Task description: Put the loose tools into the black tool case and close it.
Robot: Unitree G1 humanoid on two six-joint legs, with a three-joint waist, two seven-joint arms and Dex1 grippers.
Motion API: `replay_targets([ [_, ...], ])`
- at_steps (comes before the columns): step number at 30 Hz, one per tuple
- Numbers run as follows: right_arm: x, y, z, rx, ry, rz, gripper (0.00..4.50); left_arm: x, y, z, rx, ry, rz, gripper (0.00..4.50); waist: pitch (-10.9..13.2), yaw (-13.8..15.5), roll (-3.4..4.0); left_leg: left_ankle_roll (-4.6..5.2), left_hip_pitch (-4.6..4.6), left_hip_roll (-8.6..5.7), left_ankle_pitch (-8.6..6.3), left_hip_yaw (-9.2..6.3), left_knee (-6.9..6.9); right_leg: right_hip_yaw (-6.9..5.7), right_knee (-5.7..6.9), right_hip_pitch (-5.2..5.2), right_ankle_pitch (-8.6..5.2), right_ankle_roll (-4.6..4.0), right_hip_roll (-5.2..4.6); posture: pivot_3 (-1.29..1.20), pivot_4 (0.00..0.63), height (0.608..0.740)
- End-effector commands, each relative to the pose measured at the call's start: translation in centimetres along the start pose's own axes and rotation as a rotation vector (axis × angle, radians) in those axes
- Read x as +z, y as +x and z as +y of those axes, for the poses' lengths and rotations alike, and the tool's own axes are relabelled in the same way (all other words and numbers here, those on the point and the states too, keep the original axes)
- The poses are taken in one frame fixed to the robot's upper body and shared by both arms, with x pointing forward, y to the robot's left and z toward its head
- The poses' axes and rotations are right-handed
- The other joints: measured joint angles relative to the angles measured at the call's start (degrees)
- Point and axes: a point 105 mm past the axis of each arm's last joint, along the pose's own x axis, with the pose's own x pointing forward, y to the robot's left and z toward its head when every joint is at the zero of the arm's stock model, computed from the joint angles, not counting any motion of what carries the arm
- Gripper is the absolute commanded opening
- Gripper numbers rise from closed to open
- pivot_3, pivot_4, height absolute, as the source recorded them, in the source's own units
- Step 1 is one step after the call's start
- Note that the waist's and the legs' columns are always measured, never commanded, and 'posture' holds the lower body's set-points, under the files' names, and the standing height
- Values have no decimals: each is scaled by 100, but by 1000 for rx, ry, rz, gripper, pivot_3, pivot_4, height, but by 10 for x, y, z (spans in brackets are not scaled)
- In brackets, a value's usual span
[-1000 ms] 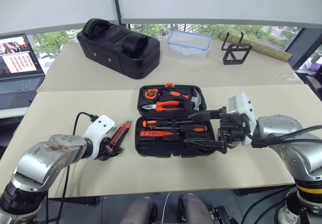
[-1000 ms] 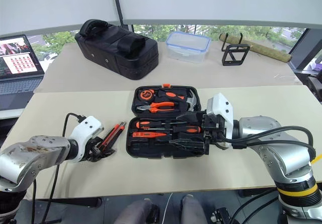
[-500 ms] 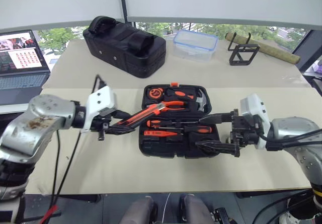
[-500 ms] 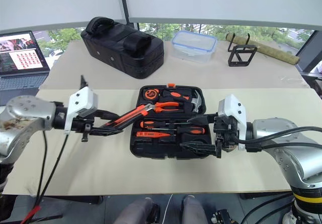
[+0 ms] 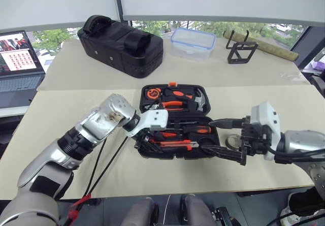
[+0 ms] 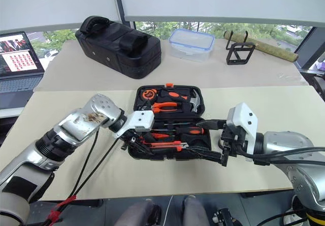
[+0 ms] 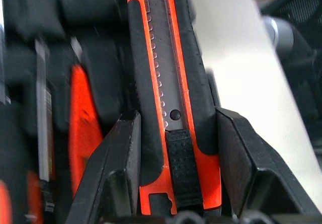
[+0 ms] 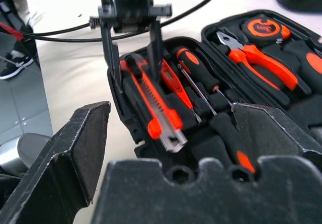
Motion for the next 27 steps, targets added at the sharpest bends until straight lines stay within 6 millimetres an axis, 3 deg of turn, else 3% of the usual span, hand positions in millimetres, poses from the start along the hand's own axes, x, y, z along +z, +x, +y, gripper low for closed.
replay_targets([
  [1,8,-3,2,-22,-34,-21,4500,5,2,5,17,17,30,1685,0,3,0,0,-11,0,0,0,6,-1,2,-8,0,0,1,0,150,722],
  [7,6,-1,3,-26,-29,-25,4500,2,8,9,24,22,61,1685,-1,39,0,2,-11,-3,1,0,13,-2,1,-4,1,2,-2,0,150,722],
  [8,6,-1,3,-26,-29,-25,4500,2,7,9,25,21,58,2682,-1,40,0,2,-10,-3,1,0,13,-1,2,-2,1,2,-2,0,150,722],
  [11,6,-1,1,-27,-28,-23,4500,9,-3,7,14,20,24,3694,-2,48,1,2,-8,-2,1,0,13,0,4,-2,1,2,-2,0,150,722],
  [14,4,-2,0,-26,-28,-17,4500,20,-18,10,37,13,-33,4430,-1,55,1,2,-9,-3,1,0,15,-1,4,-3,1,2,-1,0,150,722],
  [16,4,-2,-1,-27,-27,-16,4500,28,-26,13,53,19,-76,4430,-1,51,1,2,-13,-2,1,0,18,-2,5,-6,2,3,0,0,150,722],
  [19,3,-2,-1,-25,-25,-16,4500,36,-30,14,55,22,-127,3677,-1,52,1,2,-14,-2,1,0,18,-3,6,-9,2,3,1,0,150,722],
  [27,2,-1,1,-16,-22,-12,4500,31,-12,6,22,67,-115,596,-1,37,1,1,-14,-2,1,0,18,-1,6,-8,2,2,1,0,150,722],
])
